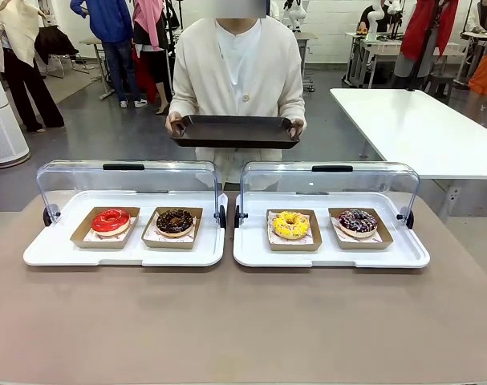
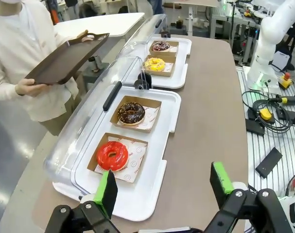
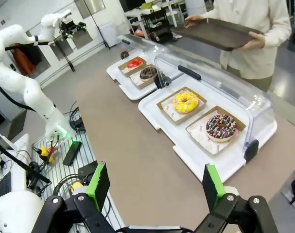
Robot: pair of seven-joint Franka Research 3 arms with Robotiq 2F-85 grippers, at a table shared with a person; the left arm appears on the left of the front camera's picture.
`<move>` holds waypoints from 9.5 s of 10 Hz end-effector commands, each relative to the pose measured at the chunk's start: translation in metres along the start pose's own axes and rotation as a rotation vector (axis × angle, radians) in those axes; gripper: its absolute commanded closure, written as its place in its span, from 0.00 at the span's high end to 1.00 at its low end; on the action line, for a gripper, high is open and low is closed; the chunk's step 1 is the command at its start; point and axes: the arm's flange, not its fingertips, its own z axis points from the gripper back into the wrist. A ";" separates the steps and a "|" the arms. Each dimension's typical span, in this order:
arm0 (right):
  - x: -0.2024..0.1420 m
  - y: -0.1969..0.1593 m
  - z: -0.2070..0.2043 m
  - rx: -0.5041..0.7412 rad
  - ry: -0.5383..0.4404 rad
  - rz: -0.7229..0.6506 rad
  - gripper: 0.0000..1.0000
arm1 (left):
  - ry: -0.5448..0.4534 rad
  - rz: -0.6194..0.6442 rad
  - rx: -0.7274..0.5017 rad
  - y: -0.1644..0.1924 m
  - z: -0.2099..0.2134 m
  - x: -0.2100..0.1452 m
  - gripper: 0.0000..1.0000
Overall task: Provide the desired donut to the person.
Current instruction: Pick up and lift the Paper togo box containing the Donut pointed at by the person.
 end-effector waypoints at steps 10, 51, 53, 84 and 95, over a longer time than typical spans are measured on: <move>0.000 0.000 0.000 0.000 0.000 0.000 1.00 | 0.000 0.000 0.000 0.000 0.000 0.000 1.00; 0.000 0.000 0.000 0.000 0.000 0.000 1.00 | 1.006 -0.340 -0.082 0.010 -0.286 0.012 1.00; 0.000 0.000 0.000 0.000 0.000 0.000 1.00 | 0.973 -0.341 -0.092 0.025 -0.291 0.004 1.00; 0.000 0.000 0.000 0.000 0.000 0.000 1.00 | 0.972 -0.289 -0.134 0.083 -0.312 -0.053 0.00; 0.000 0.000 0.000 0.000 0.000 0.000 1.00 | 1.060 -0.320 0.023 -0.096 -0.173 0.107 0.00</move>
